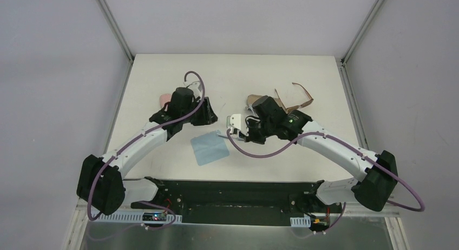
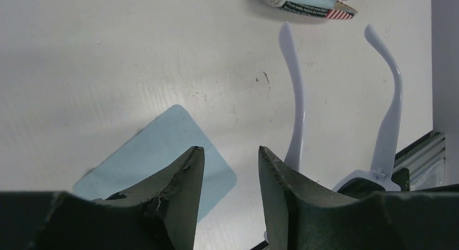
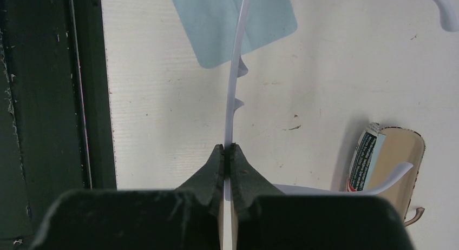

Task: Organize the sunglasses
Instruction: Fold the sunglasses at the center of the board, then place the sunglasses at the center of the board, then pick up the sunglasses from the center of the board, then place the sunglasses in the sunglasses case.

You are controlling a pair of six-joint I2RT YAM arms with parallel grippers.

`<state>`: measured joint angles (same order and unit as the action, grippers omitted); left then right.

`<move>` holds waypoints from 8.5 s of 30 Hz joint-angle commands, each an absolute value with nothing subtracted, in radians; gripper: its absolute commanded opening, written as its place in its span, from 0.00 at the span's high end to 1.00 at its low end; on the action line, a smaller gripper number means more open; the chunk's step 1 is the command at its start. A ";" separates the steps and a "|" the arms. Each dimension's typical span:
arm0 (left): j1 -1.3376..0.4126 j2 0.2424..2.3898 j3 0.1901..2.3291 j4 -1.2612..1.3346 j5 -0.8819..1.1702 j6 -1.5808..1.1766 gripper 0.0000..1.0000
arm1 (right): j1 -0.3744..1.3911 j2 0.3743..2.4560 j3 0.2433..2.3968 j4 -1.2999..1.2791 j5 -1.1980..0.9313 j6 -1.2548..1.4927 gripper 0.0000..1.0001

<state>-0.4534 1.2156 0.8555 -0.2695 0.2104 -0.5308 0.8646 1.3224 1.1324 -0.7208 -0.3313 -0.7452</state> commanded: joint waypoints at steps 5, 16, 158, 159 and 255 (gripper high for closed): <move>-0.655 1.334 0.935 -0.201 0.220 -0.537 0.58 | 0.870 1.289 1.164 -0.698 -0.368 -0.787 1.00; -0.797 1.369 1.039 -0.285 0.134 -0.458 0.60 | 0.871 1.270 1.149 -0.712 -0.381 -0.830 1.00; -0.826 0.628 0.569 -0.154 -0.488 -0.029 0.17 | 0.869 1.455 0.853 -0.465 -0.009 -0.513 0.15; -0.827 0.627 0.569 -0.154 -0.488 -0.029 0.17 | 0.870 1.454 0.853 -0.465 -0.011 -0.515 0.15; -0.786 0.668 0.563 -0.160 -0.420 -0.036 0.16 | 0.210 2.277 2.031 -1.250 -0.655 -0.911 0.66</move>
<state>-0.7963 0.6693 0.5617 -0.1795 -0.4377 -0.0345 0.2108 2.2776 1.9884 -1.2022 -0.6140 -0.8684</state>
